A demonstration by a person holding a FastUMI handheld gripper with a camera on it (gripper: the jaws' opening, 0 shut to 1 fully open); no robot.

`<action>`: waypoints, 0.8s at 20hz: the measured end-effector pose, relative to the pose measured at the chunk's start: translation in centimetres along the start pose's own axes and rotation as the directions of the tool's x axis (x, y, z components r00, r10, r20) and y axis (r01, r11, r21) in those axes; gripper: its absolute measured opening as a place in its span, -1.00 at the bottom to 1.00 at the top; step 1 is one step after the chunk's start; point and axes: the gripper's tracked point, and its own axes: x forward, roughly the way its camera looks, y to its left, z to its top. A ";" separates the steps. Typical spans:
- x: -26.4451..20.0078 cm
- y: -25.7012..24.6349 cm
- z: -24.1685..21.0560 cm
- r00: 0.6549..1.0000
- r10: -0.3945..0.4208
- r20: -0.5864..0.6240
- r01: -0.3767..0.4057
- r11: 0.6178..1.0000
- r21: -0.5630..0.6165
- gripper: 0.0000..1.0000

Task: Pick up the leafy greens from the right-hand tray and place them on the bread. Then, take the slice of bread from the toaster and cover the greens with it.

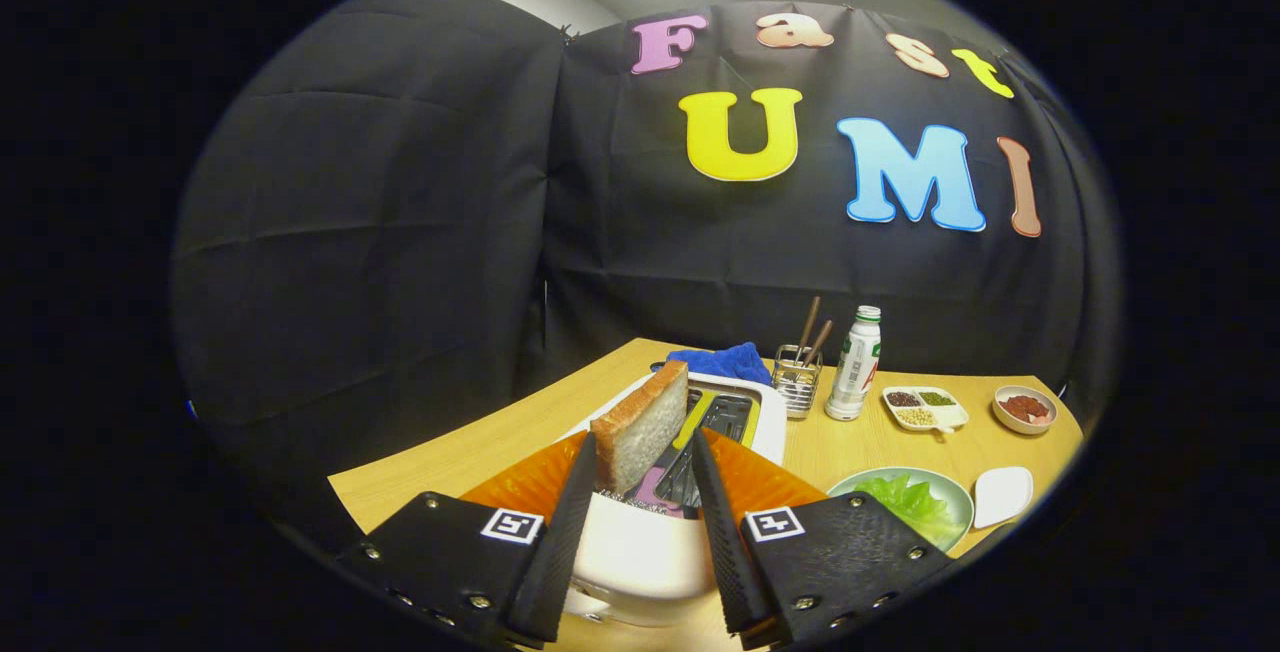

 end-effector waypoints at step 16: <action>3.4 0.2 0.1 0.994 -0.110 -0.009 0.111 0.992 0.067 -0.84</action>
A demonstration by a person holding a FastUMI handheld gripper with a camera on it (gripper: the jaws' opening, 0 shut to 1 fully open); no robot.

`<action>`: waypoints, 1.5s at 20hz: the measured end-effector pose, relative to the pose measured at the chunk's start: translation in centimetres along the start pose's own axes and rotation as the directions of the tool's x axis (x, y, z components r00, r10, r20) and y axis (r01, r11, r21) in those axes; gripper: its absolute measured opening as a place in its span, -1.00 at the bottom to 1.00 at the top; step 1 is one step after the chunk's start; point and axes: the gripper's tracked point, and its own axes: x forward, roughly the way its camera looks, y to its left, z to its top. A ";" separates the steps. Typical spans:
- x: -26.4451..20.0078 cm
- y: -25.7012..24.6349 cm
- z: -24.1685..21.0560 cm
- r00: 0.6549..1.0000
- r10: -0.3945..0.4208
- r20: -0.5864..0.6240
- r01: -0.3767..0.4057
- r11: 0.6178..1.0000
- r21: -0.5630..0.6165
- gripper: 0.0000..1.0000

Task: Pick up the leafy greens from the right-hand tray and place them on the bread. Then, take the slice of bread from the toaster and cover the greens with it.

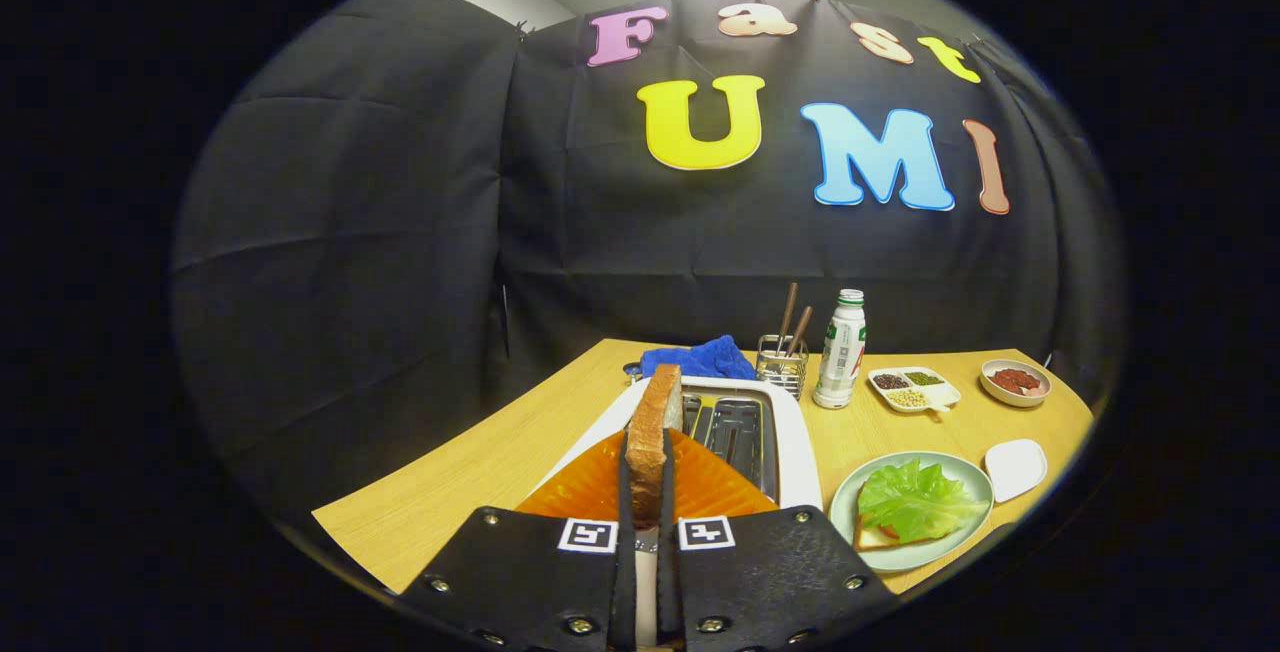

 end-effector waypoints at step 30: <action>-5.9 -8.6 8.8 0.983 0.041 0.181 -0.035 0.999 -0.034 -0.84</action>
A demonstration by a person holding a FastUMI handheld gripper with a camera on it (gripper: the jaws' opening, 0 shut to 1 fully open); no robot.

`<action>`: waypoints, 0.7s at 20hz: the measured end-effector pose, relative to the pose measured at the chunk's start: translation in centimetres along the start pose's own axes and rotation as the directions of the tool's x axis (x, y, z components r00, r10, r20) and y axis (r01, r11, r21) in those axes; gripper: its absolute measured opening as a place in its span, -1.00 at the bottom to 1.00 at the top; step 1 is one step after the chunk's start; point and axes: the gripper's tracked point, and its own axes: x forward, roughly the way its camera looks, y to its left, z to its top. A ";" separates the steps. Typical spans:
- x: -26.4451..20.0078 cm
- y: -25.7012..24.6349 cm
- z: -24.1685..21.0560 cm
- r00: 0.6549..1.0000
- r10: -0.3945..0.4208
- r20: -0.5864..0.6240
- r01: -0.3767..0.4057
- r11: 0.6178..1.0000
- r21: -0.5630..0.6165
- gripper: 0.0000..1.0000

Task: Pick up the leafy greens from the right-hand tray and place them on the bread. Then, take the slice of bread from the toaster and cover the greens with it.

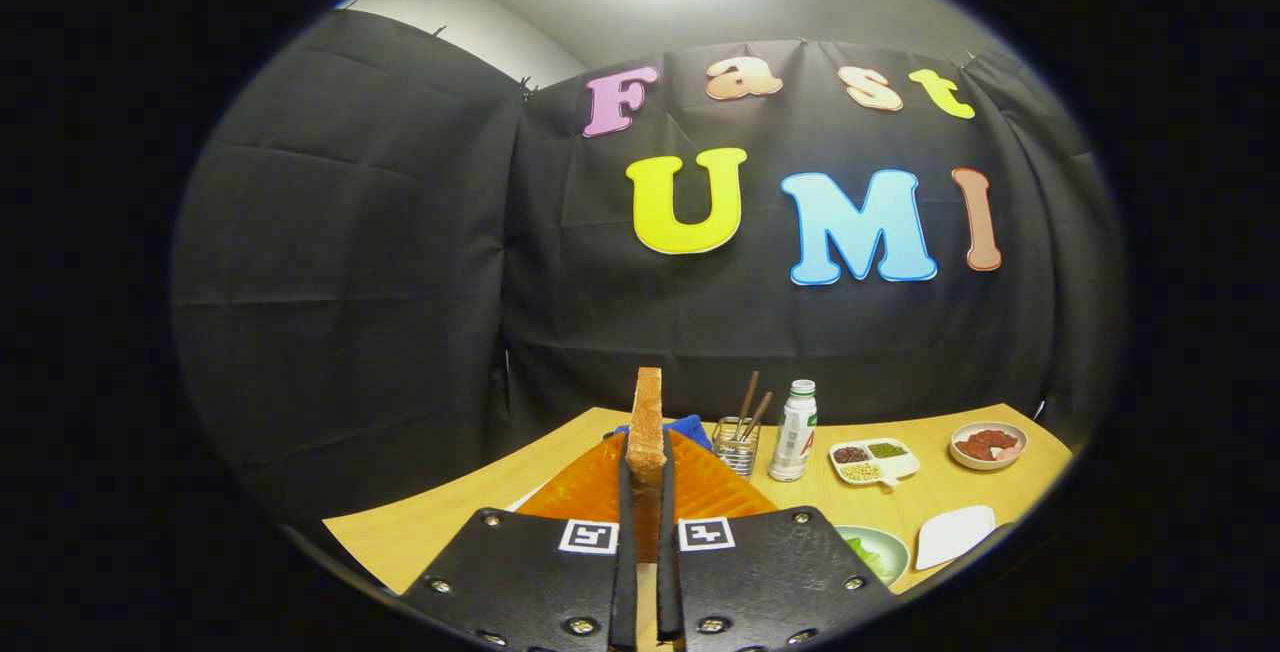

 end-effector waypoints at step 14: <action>-3.4 -10.3 -3.0 1.000 0.004 0.021 -0.003 0.999 -0.033 -0.84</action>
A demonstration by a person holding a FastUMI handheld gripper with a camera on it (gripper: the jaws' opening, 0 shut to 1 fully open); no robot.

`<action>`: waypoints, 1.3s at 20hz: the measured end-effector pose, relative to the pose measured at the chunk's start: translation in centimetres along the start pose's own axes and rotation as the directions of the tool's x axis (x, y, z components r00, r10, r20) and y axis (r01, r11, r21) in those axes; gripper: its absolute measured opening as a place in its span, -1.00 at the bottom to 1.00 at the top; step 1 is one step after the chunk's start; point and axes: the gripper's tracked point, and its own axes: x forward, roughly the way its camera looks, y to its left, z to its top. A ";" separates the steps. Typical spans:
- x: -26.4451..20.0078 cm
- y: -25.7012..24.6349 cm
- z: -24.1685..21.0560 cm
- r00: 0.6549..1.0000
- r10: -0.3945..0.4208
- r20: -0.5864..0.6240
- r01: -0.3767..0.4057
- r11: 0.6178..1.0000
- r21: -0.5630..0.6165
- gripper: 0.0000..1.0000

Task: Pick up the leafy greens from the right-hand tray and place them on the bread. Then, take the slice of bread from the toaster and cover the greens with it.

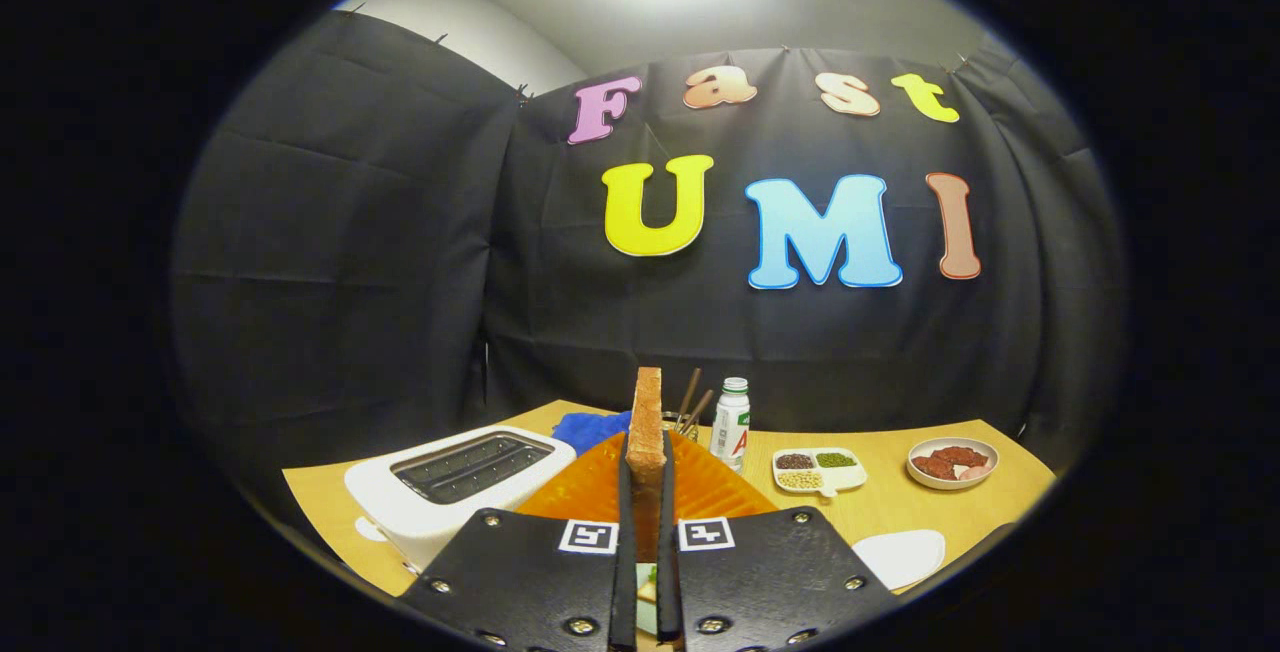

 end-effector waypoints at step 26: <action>0.6 -4.1 -10.1 0.990 0.076 -0.122 -0.033 0.946 0.321 -0.84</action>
